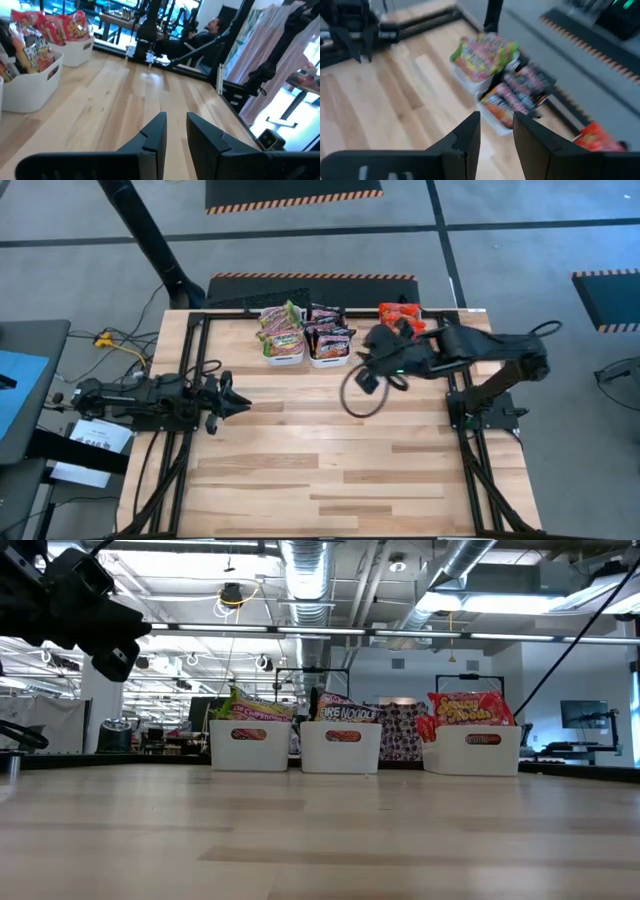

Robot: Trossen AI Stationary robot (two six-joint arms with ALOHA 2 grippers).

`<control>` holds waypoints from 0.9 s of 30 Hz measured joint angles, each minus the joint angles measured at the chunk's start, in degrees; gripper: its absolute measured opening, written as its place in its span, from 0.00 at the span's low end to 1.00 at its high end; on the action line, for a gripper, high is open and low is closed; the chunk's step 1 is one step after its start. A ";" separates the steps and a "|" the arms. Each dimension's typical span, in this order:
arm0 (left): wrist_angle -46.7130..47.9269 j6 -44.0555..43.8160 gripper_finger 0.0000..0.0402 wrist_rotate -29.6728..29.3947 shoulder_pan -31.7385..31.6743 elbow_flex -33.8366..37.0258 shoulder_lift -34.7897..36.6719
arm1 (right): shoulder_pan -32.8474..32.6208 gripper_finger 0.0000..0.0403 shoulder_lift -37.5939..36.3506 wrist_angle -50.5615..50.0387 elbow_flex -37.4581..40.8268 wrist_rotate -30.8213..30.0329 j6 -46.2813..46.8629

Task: Sort Maruchan noodles
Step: Return to Home Position

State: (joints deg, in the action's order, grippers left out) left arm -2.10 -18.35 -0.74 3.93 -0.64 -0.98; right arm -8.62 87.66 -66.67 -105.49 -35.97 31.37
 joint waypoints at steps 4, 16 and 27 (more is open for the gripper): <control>0.41 -2.01 0.15 -0.02 0.01 0.02 -0.52 | -2.47 0.34 -5.30 -0.51 1.82 -5.05 -2.68; 0.58 -4.25 0.15 0.02 0.02 0.09 -4.43 | -15.81 0.34 -36.68 6.01 33.10 -18.19 8.96; 0.50 1.19 0.15 0.02 0.02 0.17 -4.67 | -17.15 0.34 -47.16 41.02 67.36 -14.62 -2.79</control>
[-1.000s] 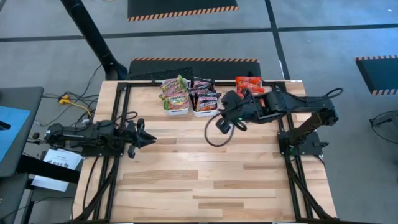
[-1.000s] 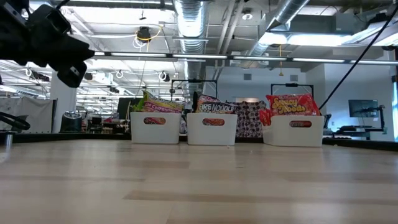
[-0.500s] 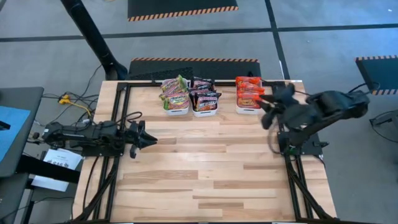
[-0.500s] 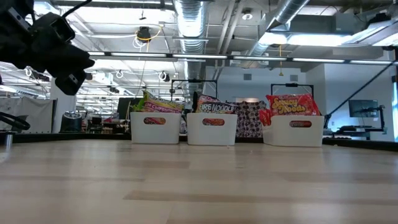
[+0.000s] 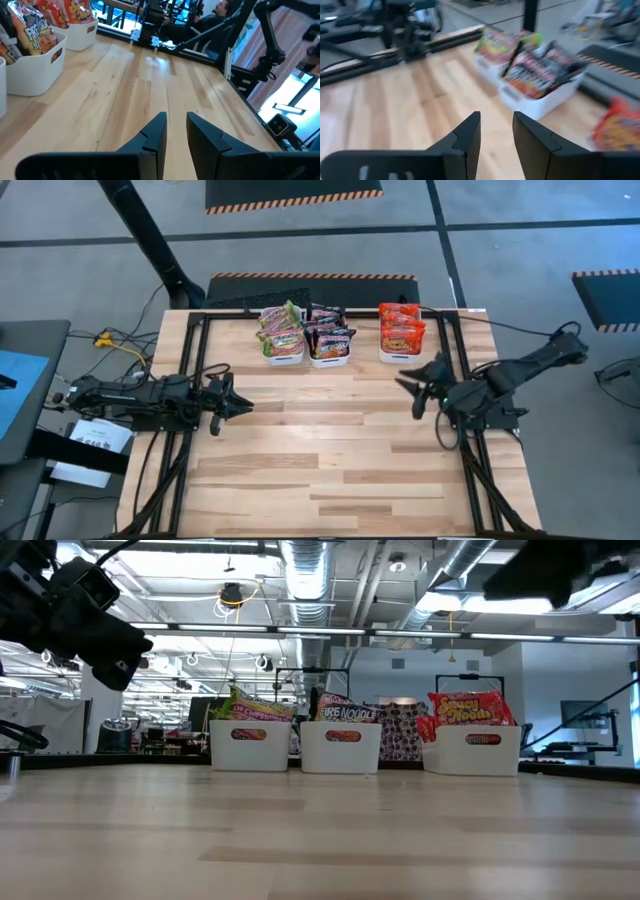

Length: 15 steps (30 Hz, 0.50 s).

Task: Sort Maruchan noodles
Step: Return to Home Position

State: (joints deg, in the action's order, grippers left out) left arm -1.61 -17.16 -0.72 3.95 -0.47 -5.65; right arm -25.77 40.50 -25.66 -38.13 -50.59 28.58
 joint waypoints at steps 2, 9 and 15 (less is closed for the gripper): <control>-0.02 -0.55 0.15 0.01 0.00 0.00 0.00 | 0.57 0.34 -0.14 4.93 4.13 3.19 -0.16; -0.02 -0.76 0.15 0.01 0.00 0.04 0.00 | 1.19 0.34 -0.01 21.43 18.01 7.98 -0.72; -0.02 -0.89 0.15 0.03 0.00 0.04 0.00 | 1.26 0.34 -1.28 37.76 29.64 8.24 -0.62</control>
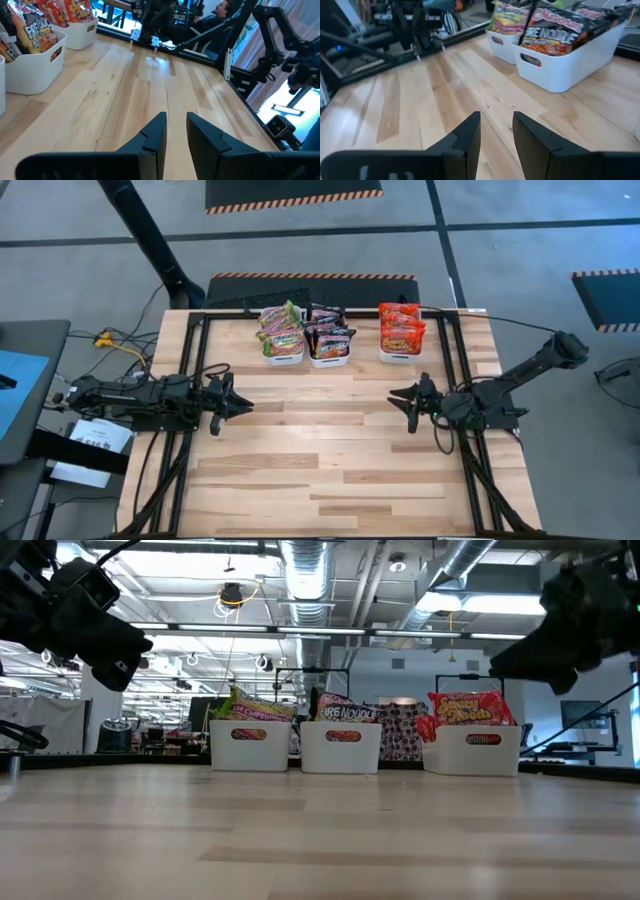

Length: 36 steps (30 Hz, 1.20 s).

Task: Sort Maruchan noodles
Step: Return to Home Position

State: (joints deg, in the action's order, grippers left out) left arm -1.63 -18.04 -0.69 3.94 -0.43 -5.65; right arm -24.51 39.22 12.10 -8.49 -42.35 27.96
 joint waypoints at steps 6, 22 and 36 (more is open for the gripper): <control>0.02 0.00 0.15 0.00 0.00 0.00 0.00 | 2.83 0.34 -3.28 8.45 7.45 0.69 -1.23; 0.02 0.02 0.15 0.01 0.00 0.02 0.00 | 19.57 0.34 -18.85 0.09 8.05 1.97 -23.30; 0.02 0.02 0.15 0.00 -0.01 0.04 0.00 | 23.69 0.34 -21.26 -7.41 8.13 2.01 -17.44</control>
